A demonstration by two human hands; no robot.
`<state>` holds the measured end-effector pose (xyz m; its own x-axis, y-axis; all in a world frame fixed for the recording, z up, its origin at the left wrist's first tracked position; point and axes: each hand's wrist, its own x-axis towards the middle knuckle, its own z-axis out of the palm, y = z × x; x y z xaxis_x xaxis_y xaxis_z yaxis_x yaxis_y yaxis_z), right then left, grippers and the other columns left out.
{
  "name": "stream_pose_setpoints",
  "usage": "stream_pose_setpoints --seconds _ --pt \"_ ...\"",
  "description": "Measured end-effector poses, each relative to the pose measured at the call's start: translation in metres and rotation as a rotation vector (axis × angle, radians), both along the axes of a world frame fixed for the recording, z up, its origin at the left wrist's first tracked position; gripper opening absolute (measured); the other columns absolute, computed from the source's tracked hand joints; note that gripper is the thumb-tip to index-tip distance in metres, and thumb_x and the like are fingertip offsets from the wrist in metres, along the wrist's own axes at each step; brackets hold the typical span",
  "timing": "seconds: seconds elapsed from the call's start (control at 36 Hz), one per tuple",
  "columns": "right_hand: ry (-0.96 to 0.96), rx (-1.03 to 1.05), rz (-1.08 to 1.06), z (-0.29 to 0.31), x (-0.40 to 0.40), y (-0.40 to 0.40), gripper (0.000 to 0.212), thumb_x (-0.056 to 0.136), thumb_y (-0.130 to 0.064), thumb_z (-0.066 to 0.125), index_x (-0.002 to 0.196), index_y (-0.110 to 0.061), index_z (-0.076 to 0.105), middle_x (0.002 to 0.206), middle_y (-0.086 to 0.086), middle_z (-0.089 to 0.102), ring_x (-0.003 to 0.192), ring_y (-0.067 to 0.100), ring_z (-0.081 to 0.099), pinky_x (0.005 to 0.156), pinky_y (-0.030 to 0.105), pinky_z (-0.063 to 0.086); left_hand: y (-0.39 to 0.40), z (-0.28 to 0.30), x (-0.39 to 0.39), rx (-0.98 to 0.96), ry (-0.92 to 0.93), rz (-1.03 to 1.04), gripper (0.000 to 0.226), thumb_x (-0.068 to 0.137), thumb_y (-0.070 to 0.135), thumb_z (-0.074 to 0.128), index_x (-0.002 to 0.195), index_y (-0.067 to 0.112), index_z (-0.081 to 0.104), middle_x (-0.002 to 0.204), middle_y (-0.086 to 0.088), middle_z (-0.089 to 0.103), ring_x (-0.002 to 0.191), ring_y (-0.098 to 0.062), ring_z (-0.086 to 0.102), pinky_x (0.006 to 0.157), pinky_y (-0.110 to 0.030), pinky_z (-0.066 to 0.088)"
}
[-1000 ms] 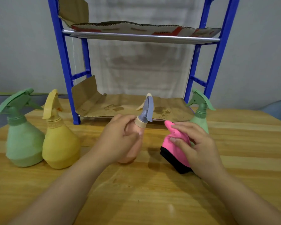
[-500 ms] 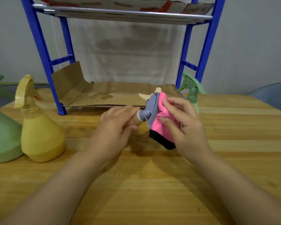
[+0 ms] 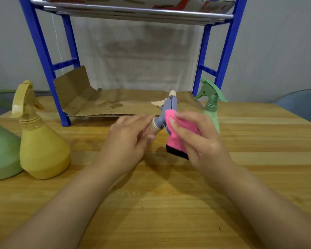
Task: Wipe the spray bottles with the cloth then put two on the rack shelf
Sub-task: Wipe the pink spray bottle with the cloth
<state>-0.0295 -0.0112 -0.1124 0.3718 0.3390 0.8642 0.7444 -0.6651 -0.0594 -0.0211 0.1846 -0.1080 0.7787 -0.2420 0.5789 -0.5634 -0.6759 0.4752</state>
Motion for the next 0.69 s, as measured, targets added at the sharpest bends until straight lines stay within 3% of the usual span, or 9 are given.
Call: stream_pose_setpoints --seconds 0.06,0.17,0.22,0.28,0.33,0.42,0.5,0.58,0.69 --pt "-0.093 -0.104 0.043 -0.005 0.001 0.001 0.026 0.094 -0.005 0.056 0.118 0.002 0.065 0.123 0.007 0.053 0.099 0.038 0.058 0.094 0.03 0.044 0.002 0.0 0.001 0.018 -0.011 -0.006 0.048 0.082 0.039 0.045 0.129 0.03 0.055 0.122 0.015 0.059 0.11 -0.018 0.045 0.095 -0.046 0.039" --pt "-0.139 -0.123 0.023 0.002 0.008 -0.002 0.028 0.094 -0.013 0.061 0.12 -0.002 0.064 0.121 0.003 0.052 0.096 0.038 0.06 0.089 0.034 0.047 0.004 0.0 0.0 0.014 0.021 0.0 0.051 0.08 0.038 0.05 0.131 0.029 0.054 0.126 0.015 0.058 0.114 -0.015 0.044 0.099 -0.042 0.036" --pt "-0.048 -0.072 -0.01 0.013 0.009 -0.007 0.034 0.095 -0.03 0.058 0.122 -0.009 0.062 0.119 -0.004 0.057 0.106 0.025 0.061 0.092 0.033 0.05 0.003 0.0 -0.001 0.002 0.034 -0.027 0.055 0.079 0.046 0.048 0.131 0.03 0.054 0.128 0.016 0.057 0.114 -0.014 0.044 0.099 -0.032 0.034" --pt "-0.081 -0.106 -0.076 0.027 0.01 -0.009 0.045 0.094 -0.041 0.05 0.121 -0.007 0.063 0.118 -0.004 0.061 0.11 0.006 0.059 0.095 0.021 0.048 0.001 0.0 -0.002 -0.035 0.061 -0.074 0.055 0.078 0.045 0.05 0.13 0.029 0.055 0.128 0.015 0.057 0.115 -0.011 0.046 0.098 -0.019 0.032" --pt "-0.019 -0.06 -0.075 0.035 0.012 -0.012 0.043 0.097 -0.03 0.049 0.122 0.002 0.062 0.118 0.007 0.059 0.111 0.013 0.056 0.094 0.015 0.044 -0.001 0.002 -0.004 -0.153 0.126 -0.14 0.051 0.078 0.031 0.058 0.128 0.026 0.057 0.126 0.013 0.059 0.116 -0.006 0.049 0.098 -0.016 0.035" --pt "-0.053 -0.016 -0.043 0.033 0.016 -0.01 0.033 0.093 -0.009 0.057 0.123 0.004 0.061 0.118 0.02 0.059 0.106 0.034 0.058 0.093 0.032 0.048 -0.003 0.006 -0.007 -0.325 0.174 -0.231 0.044 0.08 0.017 0.064 0.122 0.029 0.06 0.12 0.013 0.061 0.11 0.003 0.054 0.093 -0.014 0.042" --pt "-0.064 0.054 0.049 0.026 0.015 -0.002 0.035 0.088 0.005 0.062 0.123 0.005 0.06 0.117 0.02 0.06 0.107 0.03 0.058 0.091 0.038 0.049 -0.002 0.005 -0.006 -0.471 0.216 -0.283 0.04 0.081 0.011 0.066 0.115 0.032 0.06 0.116 0.005 0.064 0.103 -0.002 0.06 0.086 -0.014 0.044" --pt "-0.011 0.086 0.056 0.02 0.016 0.003 0.04 0.087 0.007 0.062 0.126 0.005 0.058 0.119 0.017 0.059 0.11 0.023 0.056 0.095 0.033 0.047 -0.001 0.003 -0.005 -0.627 0.293 -0.333 0.041 0.081 0.005 0.066 0.115 0.026 0.06 0.117 -0.001 0.063 0.098 -0.009 0.064 0.084 -0.02 0.047" --pt "0.098 0.19 0.013 0.019 0.02 0.006 0.045 0.088 0.0 0.06 0.133 0.0 0.052 0.119 0.007 0.053 0.112 0.008 0.047 0.1 0.015 0.037 0.001 0.002 -0.003 -0.741 0.335 -0.365 0.044 0.083 -0.009 0.061 0.11 0.026 0.057 0.11 0.009 0.065 0.094 -0.002 0.065 0.082 -0.017 0.049"
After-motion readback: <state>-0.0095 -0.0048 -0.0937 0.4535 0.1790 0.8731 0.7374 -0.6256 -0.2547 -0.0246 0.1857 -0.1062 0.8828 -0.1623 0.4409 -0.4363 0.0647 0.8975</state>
